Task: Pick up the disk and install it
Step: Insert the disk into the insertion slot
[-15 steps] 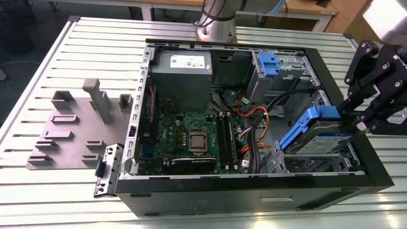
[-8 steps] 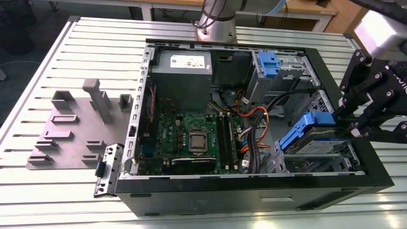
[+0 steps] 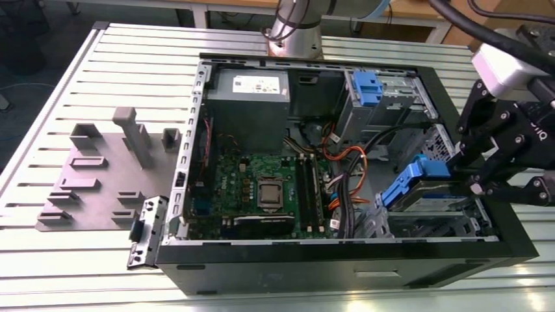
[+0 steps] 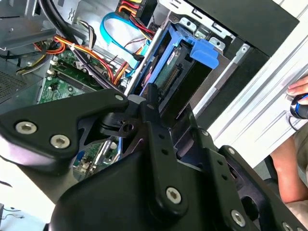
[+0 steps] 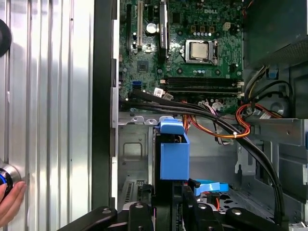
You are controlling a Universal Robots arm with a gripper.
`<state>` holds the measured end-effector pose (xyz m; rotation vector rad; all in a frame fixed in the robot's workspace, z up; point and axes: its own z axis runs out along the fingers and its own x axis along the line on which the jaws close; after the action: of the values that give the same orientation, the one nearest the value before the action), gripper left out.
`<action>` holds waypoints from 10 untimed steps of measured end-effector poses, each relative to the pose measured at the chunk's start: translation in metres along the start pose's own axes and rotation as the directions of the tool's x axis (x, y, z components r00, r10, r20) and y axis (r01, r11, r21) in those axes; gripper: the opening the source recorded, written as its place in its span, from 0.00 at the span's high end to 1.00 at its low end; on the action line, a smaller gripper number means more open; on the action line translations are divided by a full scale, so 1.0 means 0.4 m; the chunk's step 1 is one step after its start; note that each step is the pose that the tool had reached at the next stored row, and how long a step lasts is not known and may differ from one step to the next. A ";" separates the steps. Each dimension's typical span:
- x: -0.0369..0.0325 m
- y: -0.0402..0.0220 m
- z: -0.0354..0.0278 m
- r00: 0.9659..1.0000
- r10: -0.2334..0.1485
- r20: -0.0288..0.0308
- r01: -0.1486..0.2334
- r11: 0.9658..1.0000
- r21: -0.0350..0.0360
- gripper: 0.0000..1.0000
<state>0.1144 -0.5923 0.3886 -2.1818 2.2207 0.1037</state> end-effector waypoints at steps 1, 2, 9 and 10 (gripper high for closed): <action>0.000 0.000 0.002 1.000 0.000 0.000 0.000 1.000 0.000 0.65; 0.000 0.000 0.002 1.000 0.000 0.001 0.000 1.000 0.000 0.65; 0.002 -0.001 0.024 1.000 0.000 0.001 0.000 1.000 0.000 0.65; 0.002 -0.001 0.024 1.000 0.000 0.001 0.000 1.000 0.000 0.65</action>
<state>0.1144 -0.5923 0.3790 -2.1815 2.2204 0.1044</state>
